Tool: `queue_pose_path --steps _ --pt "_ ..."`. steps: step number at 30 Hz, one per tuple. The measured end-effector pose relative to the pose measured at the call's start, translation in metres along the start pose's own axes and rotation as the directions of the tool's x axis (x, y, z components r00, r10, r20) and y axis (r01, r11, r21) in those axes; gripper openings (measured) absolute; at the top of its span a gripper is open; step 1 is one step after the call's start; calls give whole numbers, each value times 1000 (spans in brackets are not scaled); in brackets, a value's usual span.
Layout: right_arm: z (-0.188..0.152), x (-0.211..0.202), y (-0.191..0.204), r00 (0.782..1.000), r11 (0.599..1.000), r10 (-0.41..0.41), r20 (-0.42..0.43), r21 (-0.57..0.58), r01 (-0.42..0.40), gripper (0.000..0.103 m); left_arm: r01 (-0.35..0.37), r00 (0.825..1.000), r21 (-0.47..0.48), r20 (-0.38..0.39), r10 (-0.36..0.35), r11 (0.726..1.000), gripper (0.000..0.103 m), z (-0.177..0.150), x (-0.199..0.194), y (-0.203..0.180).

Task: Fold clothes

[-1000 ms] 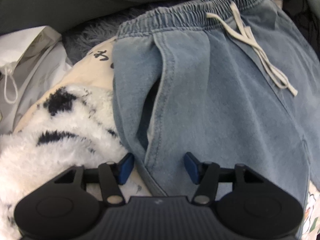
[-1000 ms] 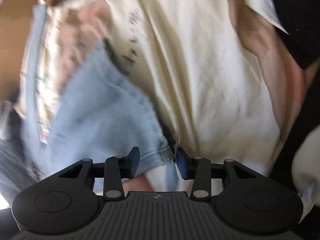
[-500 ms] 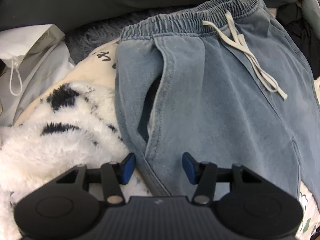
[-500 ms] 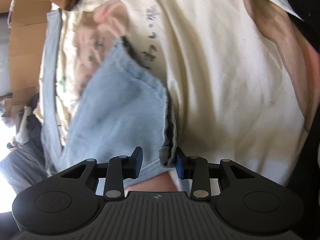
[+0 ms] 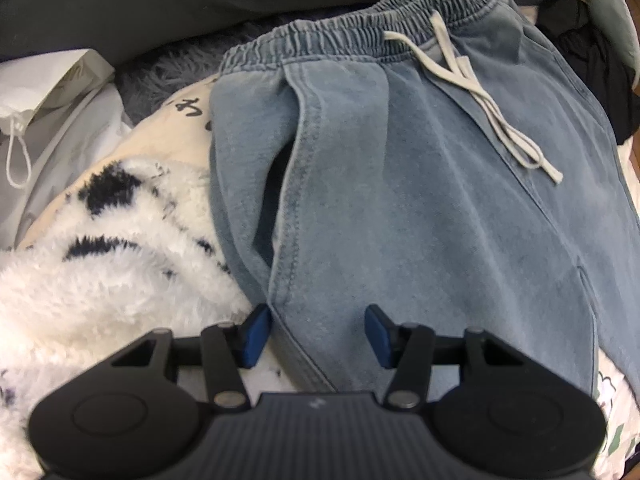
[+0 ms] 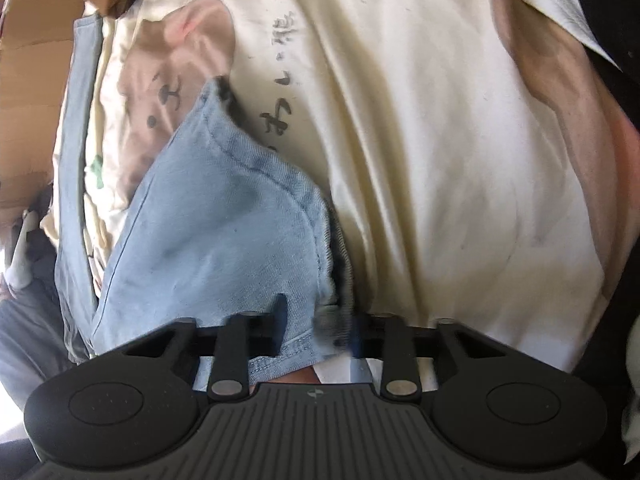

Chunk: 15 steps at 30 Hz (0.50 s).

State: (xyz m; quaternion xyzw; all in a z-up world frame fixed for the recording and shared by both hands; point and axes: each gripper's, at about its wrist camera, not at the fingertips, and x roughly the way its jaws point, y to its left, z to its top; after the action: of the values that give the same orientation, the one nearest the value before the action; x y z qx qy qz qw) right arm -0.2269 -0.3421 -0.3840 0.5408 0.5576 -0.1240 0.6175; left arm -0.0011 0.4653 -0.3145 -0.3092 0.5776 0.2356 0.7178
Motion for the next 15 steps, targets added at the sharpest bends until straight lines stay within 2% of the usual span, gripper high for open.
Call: queue_pose_path --steps 5,11,12,13,15 --pt "0 -20 25 998 996 -54 -18 -66 53 9 0 1000 -28 3 0 1000 54 1 3 2" --pt "6 -65 59 993 984 -114 -13 -143 111 8 7 1000 -48 7 -6 999 55 -2 6 1" --pt "6 -69 65 992 981 -122 -18 -156 118 8 3 1000 -54 17 -2 999 47 -3 5 2" --pt "7 -71 69 991 978 -132 -25 -165 126 8 0 1000 -60 24 1 998 30 -3 5 3" --pt "7 -72 77 987 972 -154 -36 -185 145 8 -4 999 -71 34 6 997 16 -3 2 4"
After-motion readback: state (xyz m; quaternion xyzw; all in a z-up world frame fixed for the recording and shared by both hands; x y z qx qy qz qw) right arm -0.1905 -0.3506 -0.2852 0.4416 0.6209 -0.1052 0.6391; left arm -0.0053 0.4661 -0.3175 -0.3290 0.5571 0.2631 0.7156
